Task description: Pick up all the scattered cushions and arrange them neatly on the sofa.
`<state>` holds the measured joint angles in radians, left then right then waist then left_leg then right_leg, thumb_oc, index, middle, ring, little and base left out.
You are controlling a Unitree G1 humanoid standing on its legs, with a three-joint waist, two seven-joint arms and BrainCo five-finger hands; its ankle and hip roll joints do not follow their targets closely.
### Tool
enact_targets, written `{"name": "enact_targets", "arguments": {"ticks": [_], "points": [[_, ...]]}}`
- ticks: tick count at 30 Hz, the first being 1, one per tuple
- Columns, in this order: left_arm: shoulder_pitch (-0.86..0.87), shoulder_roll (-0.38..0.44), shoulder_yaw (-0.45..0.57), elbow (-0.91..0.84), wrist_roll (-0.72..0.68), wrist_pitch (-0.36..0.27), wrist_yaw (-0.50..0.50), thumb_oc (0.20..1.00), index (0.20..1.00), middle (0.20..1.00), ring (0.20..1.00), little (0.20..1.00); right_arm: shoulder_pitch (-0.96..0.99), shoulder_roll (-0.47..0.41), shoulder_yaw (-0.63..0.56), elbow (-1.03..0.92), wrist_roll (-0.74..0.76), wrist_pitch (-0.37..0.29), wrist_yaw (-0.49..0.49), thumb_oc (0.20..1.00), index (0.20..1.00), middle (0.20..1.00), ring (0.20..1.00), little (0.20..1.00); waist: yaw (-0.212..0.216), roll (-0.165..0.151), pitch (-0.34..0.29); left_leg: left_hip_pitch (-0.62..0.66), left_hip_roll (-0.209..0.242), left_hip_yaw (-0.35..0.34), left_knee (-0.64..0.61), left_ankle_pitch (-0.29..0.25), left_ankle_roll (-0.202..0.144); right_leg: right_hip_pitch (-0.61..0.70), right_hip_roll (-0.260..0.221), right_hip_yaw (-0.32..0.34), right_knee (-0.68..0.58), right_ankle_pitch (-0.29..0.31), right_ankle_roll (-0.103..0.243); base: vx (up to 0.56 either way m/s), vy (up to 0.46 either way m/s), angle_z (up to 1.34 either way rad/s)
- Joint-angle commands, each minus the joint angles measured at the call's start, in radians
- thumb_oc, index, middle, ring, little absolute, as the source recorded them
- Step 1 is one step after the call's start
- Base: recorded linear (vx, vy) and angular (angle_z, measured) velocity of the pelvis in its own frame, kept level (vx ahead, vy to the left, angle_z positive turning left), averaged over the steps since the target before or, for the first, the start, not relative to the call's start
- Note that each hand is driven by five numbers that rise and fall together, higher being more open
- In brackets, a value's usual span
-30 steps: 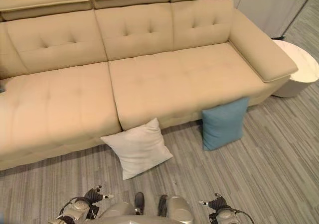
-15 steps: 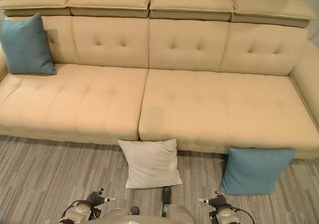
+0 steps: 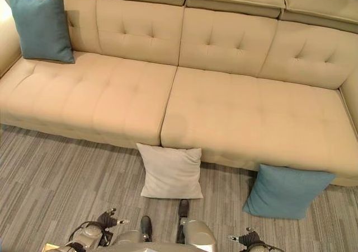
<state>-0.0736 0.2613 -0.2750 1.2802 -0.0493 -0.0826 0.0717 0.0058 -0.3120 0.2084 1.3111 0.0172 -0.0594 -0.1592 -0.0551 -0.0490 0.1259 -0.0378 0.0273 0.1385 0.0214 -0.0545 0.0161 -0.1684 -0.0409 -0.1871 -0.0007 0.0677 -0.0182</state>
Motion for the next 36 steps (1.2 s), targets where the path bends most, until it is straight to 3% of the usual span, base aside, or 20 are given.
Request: {"name": "enact_targets", "arguments": {"ticks": [1,6,8,12,20,24,33,36], "points": [[-0.010,0.009,0.028,0.010,0.009,-0.009,0.006,1.000,1.000,1.000,1.000,1.000,-0.028,-0.016,0.018,-0.012,0.003,-0.009,-0.008,1.000,1.000,1.000,1.000,1.000,0.019,-0.025,-0.018,-0.095,-0.016,-0.027,0.128,-0.081,-0.019,0.108,-0.069,0.056,0.052,-0.139,0.088,0.06,0.040,-0.15],[-0.056,0.025,0.057,-0.038,-0.082,-0.037,0.040,1.000,1.000,1.000,1.000,1.000,-0.081,-0.030,0.023,-0.043,0.041,-0.021,-0.028,1.000,1.000,1.000,1.000,1.000,0.027,-0.024,0.019,-0.171,-0.023,-0.033,0.152,-0.085,-0.017,0.014,-0.076,0.067,0.089,-0.133,0.090,-0.07,0.006,-0.07],[-0.153,0.040,0.065,-0.128,-0.236,-0.093,0.113,1.000,1.000,1.000,1.000,1.000,-0.189,-0.056,0.029,-0.117,0.128,-0.054,-0.078,1.000,1.000,1.000,1.000,1.000,0.028,-0.020,0.097,-0.347,-0.022,-0.043,0.216,-0.065,-0.017,-0.191,-0.077,0.078,0.183,-0.118,0.078,-0.35,-0.054,0.03],[-0.278,0.051,0.039,-0.203,-0.339,-0.129,0.179,1.000,1.000,1.000,1.000,1.000,-0.318,-0.075,0.058,-0.233,0.203,-0.084,-0.143,1.000,1.000,1.000,1.000,1.000,0.022,-0.006,0.140,-0.522,-0.007,-0.062,0.262,-0.056,-0.030,-0.379,-0.084,0.079,0.257,-0.134,0.075,-0.13,-0.030,-0.01],[-0.632,0.099,-0.039,-0.231,-0.427,-0.164,0.276,1.000,1.000,1.000,1.000,1.000,-0.677,-0.116,0.100,-0.332,0.281,-0.141,-0.307,1.000,1.000,1.000,1.000,1.000,-0.003,0.035,0.176,-0.910,-0.006,-0.101,0.309,-0.002,-0.048,-0.780,-0.096,0.094,0.362,-0.130,0.073,-0.10,-0.030,0.10],[-0.814,0.150,-0.064,-0.227,-0.468,-0.173,0.321,1.000,1.000,1.000,1.000,1.000,-0.852,-0.135,0.122,-0.357,0.281,-0.160,-0.412,1.000,1.000,1.000,1.000,1.000,-0.013,0.059,0.184,-1.106,-0.012,-0.116,0.384,-0.013,-0.039,-0.990,-0.104,0.128,0.466,-0.149,0.075,-0.02,0.018,0.11],[-0.967,0.229,-0.104,-0.283,-0.513,-0.174,0.358,1.000,1.000,1.000,1.000,1.000,-0.983,-0.172,0.171,-0.426,0.244,-0.161,-0.487,1.000,1.000,1.000,1.000,1.000,-0.021,0.069,0.185,-1.460,-0.021,-0.101,0.628,-0.049,-0.027,-1.336,-0.099,0.160,0.722,-0.188,0.073,0.03,-0.023,0.03],[-1.014,0.225,-0.123,-0.294,-0.528,-0.179,0.374,1.000,1.000,1.000,1.000,1.000,-1.021,-0.181,0.189,-0.427,0.250,-0.160,-0.492,1.000,1.000,1.000,1.000,1.000,-0.024,0.071,0.177,-1.529,-0.018,-0.107,0.665,-0.049,-0.028,-1.393,-0.099,0.162,0.752,-0.192,0.077,0.05,-0.066,-0.11]]}}
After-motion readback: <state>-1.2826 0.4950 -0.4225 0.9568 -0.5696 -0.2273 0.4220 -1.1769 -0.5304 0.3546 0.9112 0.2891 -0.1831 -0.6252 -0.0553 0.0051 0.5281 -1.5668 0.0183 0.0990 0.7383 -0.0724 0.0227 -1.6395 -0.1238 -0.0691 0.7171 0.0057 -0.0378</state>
